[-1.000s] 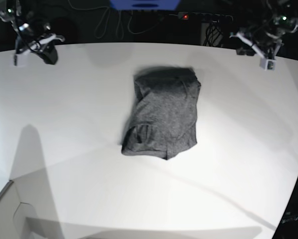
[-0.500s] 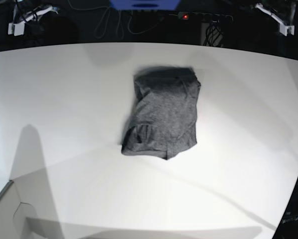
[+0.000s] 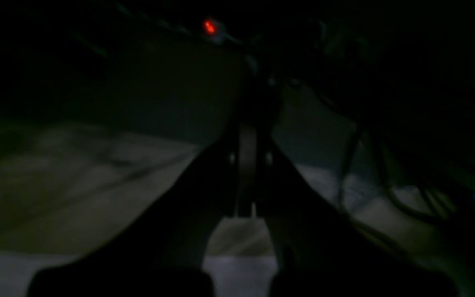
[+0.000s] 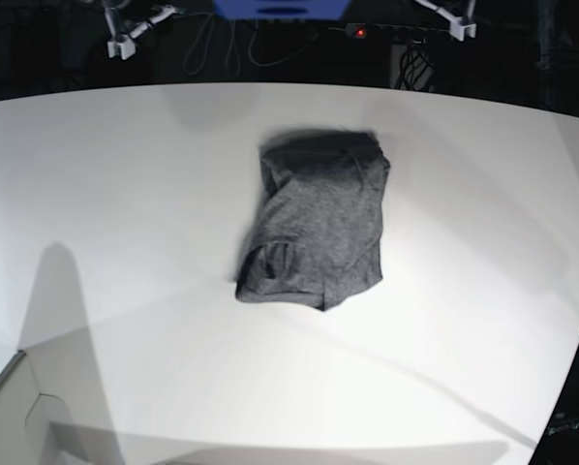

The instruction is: Layout the t-shirt on the table in an organized manner, then fold the t-shirt properly

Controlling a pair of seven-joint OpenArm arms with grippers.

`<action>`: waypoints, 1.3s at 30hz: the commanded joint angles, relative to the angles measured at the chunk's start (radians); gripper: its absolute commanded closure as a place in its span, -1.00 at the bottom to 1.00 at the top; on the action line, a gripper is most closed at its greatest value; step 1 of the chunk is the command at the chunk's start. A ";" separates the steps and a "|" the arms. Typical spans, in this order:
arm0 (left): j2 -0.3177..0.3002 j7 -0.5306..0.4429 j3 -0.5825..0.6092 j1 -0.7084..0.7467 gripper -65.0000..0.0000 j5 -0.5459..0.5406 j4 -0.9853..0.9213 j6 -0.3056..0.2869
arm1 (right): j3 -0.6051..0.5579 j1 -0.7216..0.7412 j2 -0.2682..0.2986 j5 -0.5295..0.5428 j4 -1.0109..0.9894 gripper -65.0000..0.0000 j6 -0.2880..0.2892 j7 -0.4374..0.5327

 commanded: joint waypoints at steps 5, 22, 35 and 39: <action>-0.034 -0.268 0.000 -0.124 1.00 0.130 -0.240 0.190 | 0.001 0.132 -0.036 -0.178 -0.380 1.00 0.006 0.336; 0.037 -0.277 -0.001 -0.269 1.00 0.382 -0.252 0.432 | 0.007 0.311 -0.076 -0.644 -0.659 1.00 -1.011 0.446; 0.063 -0.283 -0.001 -0.277 1.00 0.383 -0.252 0.426 | 0.009 0.347 -0.076 -0.643 -0.662 1.00 -0.968 0.397; 0.066 -0.280 -0.001 -0.288 1.00 0.385 -0.252 0.426 | 0.011 0.345 -0.068 -0.641 -0.662 1.00 -0.892 0.400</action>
